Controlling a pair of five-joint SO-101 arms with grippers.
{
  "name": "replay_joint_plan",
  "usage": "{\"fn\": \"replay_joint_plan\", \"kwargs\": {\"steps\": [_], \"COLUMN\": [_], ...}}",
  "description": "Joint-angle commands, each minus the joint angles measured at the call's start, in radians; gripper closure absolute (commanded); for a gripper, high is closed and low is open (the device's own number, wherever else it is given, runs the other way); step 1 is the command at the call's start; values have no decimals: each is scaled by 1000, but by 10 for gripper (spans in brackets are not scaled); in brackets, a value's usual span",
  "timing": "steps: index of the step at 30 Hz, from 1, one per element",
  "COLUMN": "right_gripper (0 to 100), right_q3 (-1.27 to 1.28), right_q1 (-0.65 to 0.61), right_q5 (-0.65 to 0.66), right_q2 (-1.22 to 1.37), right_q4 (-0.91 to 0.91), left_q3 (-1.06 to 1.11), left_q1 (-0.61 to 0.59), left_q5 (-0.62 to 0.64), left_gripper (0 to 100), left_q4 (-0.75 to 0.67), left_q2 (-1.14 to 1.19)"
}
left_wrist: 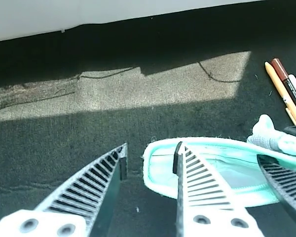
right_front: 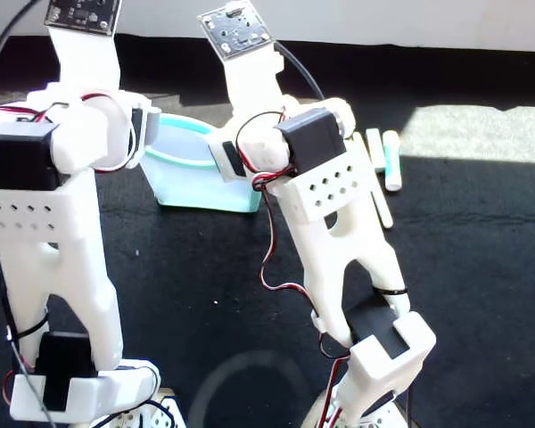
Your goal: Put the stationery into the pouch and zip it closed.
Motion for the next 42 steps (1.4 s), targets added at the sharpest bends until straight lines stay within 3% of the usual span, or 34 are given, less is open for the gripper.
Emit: {"fn": "replay_joint_plan", "kwargs": {"steps": [1, 8, 22, 42], "right_gripper": [838, 838, 838, 838], "right_q3": [-4, -4, -4, -4], "right_q1": [15, 15, 15, 15], "right_q5": [2, 2, 2, 2], "right_q2": [2, 2, 2, 2], "right_q4": [2, 2, 2, 2], "left_q3": [2, 7, 7, 12], "left_q1": [-31, -111, -41, -50], "left_q5": [-11, -68, -68, -71], "left_gripper": [825, 825, 825, 825], "left_q4": [12, 12, 12, 8], "left_q2": [-4, 7, 15, 277]}}
